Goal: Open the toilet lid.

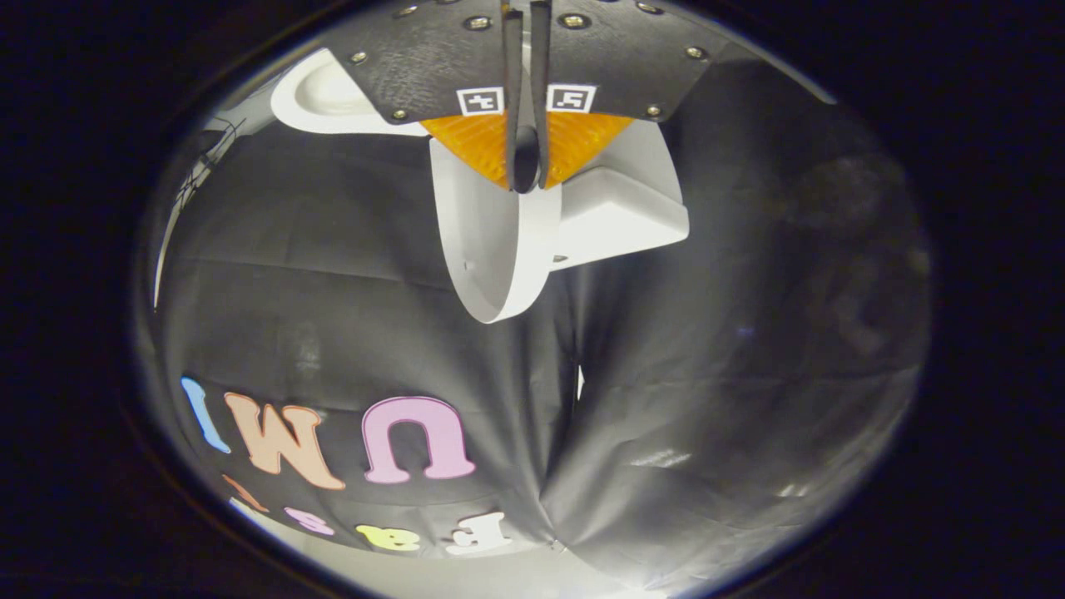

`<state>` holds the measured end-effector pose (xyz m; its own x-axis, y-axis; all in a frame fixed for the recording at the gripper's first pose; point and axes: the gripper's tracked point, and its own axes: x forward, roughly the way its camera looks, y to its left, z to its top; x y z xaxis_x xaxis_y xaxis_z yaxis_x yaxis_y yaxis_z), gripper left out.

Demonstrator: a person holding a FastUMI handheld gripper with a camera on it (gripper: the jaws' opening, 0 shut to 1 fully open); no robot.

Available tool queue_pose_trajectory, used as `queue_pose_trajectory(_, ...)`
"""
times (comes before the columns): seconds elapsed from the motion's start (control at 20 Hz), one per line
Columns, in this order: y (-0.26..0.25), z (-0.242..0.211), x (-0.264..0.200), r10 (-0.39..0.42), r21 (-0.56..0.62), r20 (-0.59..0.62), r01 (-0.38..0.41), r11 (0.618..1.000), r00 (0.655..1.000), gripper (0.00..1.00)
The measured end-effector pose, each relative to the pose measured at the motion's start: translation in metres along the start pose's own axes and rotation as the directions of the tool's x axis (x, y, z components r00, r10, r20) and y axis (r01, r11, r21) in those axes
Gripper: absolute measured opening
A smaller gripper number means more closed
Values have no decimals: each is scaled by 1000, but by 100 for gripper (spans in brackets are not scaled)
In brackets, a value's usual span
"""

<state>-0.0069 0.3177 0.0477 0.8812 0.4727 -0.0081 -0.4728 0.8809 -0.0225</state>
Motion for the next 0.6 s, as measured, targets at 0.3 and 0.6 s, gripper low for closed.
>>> queue_pose_trajectory(0.3,1,2,0,-7,-19,4,7,1000,1000,6)
queue_pose_trajectory(0.6,5,-5,2,30,29,-24,-29,999,999,13)
